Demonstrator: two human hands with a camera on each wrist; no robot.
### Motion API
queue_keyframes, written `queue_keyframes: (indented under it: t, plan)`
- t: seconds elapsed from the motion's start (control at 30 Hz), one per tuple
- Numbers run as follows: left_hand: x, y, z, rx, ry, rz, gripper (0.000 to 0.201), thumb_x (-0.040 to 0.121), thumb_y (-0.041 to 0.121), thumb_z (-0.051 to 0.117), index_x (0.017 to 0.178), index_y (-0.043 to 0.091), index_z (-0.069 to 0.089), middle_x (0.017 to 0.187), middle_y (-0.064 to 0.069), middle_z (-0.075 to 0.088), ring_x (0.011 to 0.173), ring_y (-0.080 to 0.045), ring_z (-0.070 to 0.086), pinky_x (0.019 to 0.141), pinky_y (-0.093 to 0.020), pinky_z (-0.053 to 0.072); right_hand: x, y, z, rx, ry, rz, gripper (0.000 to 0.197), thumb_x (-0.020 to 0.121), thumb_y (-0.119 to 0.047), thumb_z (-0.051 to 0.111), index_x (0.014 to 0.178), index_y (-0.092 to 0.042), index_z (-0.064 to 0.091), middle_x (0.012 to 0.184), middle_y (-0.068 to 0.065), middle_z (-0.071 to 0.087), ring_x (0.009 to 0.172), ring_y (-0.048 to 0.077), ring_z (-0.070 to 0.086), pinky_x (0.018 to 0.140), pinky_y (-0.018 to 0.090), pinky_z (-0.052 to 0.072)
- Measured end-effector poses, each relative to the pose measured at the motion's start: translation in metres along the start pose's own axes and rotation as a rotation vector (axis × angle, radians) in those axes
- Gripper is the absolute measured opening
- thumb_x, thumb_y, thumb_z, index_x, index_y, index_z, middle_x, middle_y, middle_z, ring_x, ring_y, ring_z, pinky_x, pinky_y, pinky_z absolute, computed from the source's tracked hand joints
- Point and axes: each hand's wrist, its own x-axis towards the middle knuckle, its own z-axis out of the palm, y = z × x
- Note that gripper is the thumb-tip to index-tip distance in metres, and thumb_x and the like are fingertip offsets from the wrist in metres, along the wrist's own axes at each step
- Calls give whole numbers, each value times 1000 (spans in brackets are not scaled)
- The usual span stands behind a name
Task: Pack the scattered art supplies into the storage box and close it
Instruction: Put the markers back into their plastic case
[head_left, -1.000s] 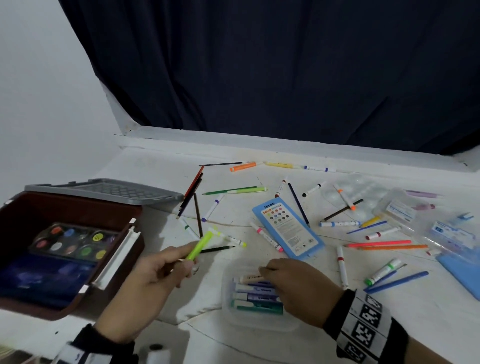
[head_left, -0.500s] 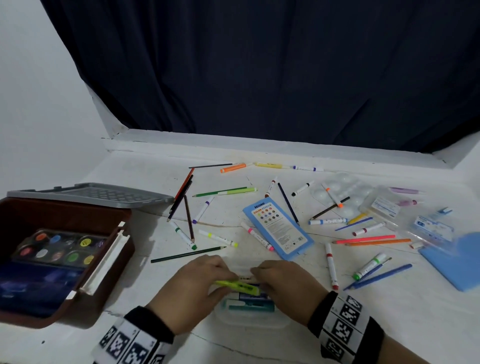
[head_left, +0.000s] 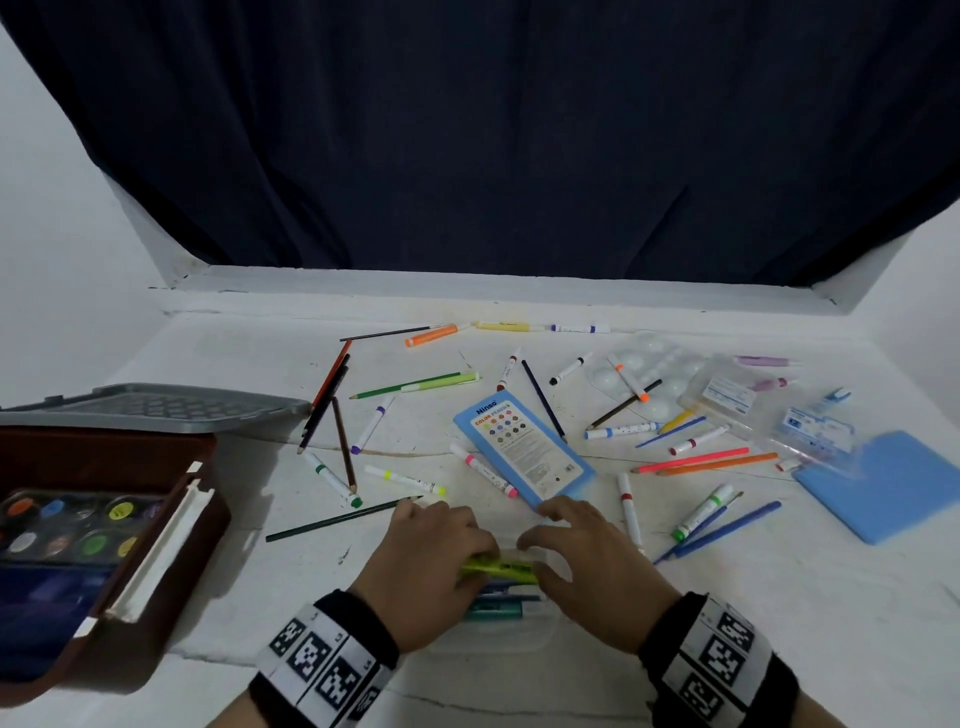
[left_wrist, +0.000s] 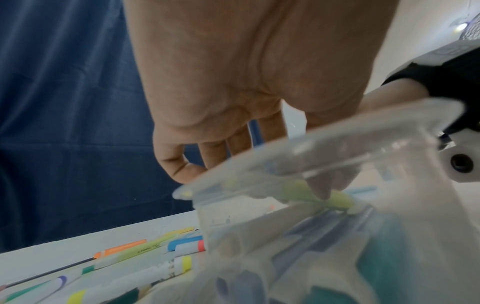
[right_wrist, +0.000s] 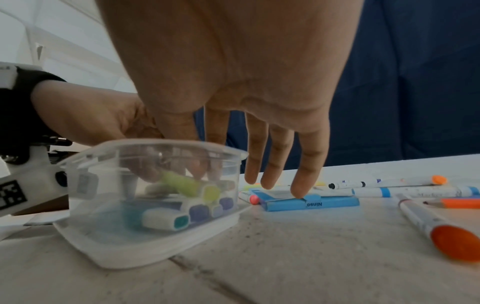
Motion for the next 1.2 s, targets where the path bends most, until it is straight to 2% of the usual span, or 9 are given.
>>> queue_keyframes:
  t: [0.1, 0.2, 0.53, 0.7, 0.83, 0.93, 1.07, 1.13, 1.2]
  plan:
    - [3, 1, 1, -4, -36, -17, 25, 95, 48, 49, 111, 36, 64, 101, 13, 56, 95, -11, 50, 75, -36, 20, 1, 3, 7, 18, 27, -18, 25, 95, -39, 52, 120, -39, 56, 125, -12, 47, 116, 8, 45, 97, 27, 44]
    - [5, 0, 2, -21, -27, -22, 23, 93, 47, 52, 111, 38, 63, 101, 14, 56, 95, -9, 52, 76, -35, 22, 2, 4, 9, 30, 44, -23, 24, 95, -37, 52, 118, -37, 56, 117, -12, 48, 109, 7, 47, 92, 25, 45]
    - [6, 3, 2, -37, -19, -37, 20, 92, 46, 57, 109, 38, 64, 99, 15, 56, 92, -7, 54, 80, -33, 28, 4, 5, 11, 27, 35, -32, 22, 94, -35, 54, 116, -37, 56, 114, -14, 48, 101, 3, 46, 86, 16, 42]
    - [5, 1, 0, -90, 17, -23, 21, 89, 47, 62, 108, 37, 64, 97, 15, 58, 90, -7, 55, 80, -31, 30, 3, 3, 5, 51, 21, -21, 24, 95, -35, 55, 119, -35, 57, 120, -13, 47, 107, 4, 46, 91, 20, 44]
    - [-2, -7, -3, -231, 96, -29, 16, 84, 38, 71, 99, 37, 69, 86, 18, 58, 78, -3, 56, 75, -22, 41, 3, 3, 2, 75, 34, -26, 24, 95, -33, 53, 119, -34, 58, 121, -13, 47, 108, 3, 46, 92, 21, 44]
    - [-12, -16, -5, -351, 190, -73, 13, 84, 35, 75, 96, 37, 69, 84, 20, 59, 76, -3, 58, 71, -17, 45, 3, 4, -2, 106, 72, -42, 22, 96, -31, 54, 117, -34, 59, 121, -15, 47, 109, 1, 46, 95, 19, 44]
    - [-26, -31, 0, -402, 289, -165, 18, 86, 34, 72, 102, 42, 68, 89, 21, 57, 87, -2, 55, 75, -10, 41, 7, 1, -14, 121, 195, -67, 19, 95, -31, 57, 113, -31, 63, 117, -20, 50, 110, -4, 46, 88, 2, 34]
    - [-35, -37, 3, -444, 295, -218, 24, 86, 31, 73, 105, 43, 67, 94, 21, 58, 90, -1, 56, 74, -7, 40, 14, 2, -23, 132, 273, -89, 15, 95, -29, 58, 107, -27, 66, 110, -17, 56, 107, -3, 49, 88, 3, 36]
    - [-43, -41, 5, -545, 275, -257, 27, 87, 26, 74, 106, 43, 67, 96, 19, 62, 89, -1, 60, 73, -8, 43, 25, 5, -33, 117, 327, -118, 12, 94, -28, 60, 102, -22, 66, 102, -12, 61, 100, -1, 54, 85, 11, 44]
